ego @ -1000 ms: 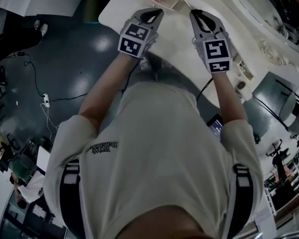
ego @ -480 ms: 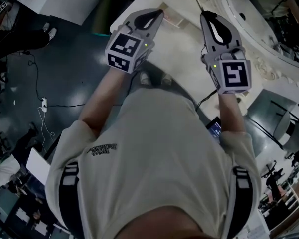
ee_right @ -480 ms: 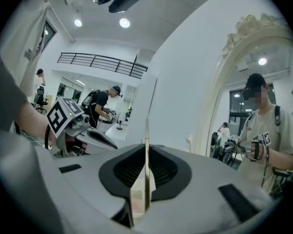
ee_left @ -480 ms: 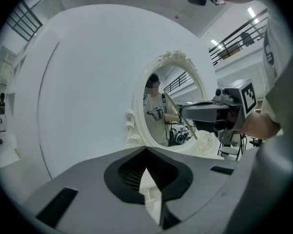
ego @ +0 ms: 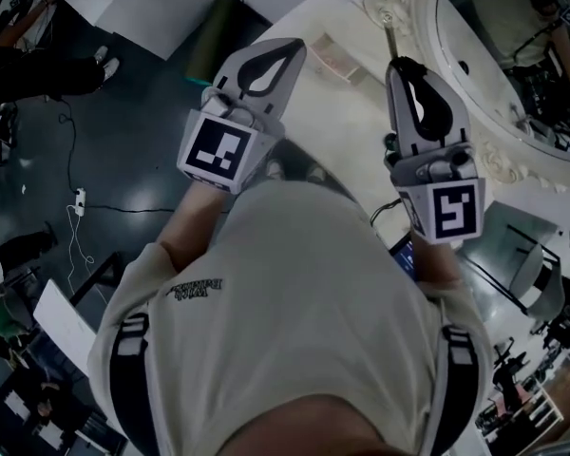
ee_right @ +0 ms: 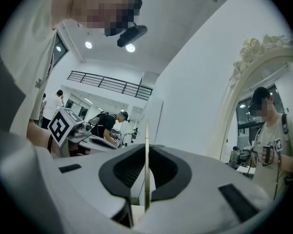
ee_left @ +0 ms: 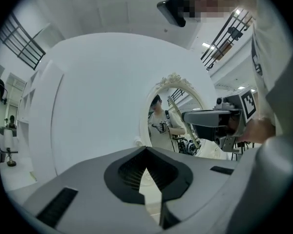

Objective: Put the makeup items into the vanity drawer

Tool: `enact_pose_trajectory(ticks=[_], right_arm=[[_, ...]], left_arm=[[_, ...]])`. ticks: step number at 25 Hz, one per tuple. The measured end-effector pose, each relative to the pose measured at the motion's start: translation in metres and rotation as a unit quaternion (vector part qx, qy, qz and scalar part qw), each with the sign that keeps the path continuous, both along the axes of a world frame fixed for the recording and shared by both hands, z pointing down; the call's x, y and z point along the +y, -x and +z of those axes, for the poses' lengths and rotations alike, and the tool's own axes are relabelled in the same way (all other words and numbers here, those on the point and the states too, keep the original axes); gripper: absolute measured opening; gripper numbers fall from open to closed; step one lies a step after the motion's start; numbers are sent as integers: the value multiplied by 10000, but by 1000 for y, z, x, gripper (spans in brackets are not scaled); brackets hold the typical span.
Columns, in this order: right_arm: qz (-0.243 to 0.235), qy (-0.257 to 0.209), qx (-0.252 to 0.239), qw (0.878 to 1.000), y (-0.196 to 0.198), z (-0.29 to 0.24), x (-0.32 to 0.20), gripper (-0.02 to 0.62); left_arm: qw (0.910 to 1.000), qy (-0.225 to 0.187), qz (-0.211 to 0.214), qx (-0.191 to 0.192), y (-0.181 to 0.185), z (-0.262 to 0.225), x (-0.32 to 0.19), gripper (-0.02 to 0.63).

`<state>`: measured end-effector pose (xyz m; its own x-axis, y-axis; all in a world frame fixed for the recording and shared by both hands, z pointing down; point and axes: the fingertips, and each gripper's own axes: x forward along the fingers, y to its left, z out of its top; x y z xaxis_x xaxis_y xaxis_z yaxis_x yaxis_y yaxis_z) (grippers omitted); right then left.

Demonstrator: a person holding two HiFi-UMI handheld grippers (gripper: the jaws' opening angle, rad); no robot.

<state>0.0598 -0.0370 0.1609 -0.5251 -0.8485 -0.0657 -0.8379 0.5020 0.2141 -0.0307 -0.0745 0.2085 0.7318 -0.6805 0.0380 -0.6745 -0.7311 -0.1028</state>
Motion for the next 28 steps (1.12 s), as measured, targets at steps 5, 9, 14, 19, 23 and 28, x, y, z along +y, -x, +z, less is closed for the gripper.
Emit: enact_pose_trajectory(ticks=[5,9,14,19,23,28], right_arm=[[-90,-110,72,9999,7,-3,11,29],[-155,19,-8,9999,13,3,16,28],[-216,178,19,9996,16,11,16,28],[-244,340,91,9991,14,21,10,28],[-306,431,195,9984,18,31,-2,28],[-385,983,-7,9944,19,45,-26,28]], left_arm=[[9999,127,-107,7,11,2,10,14],[9996,213,-157,67,18,4,15,14],[9993,299,-188,80,20,8,16,14],[9990,360,-221,107,21,12,14,14],[9988,423,-249,39,23,19,6,14],[9988,415,-246,-39,19,25,-7,14]])
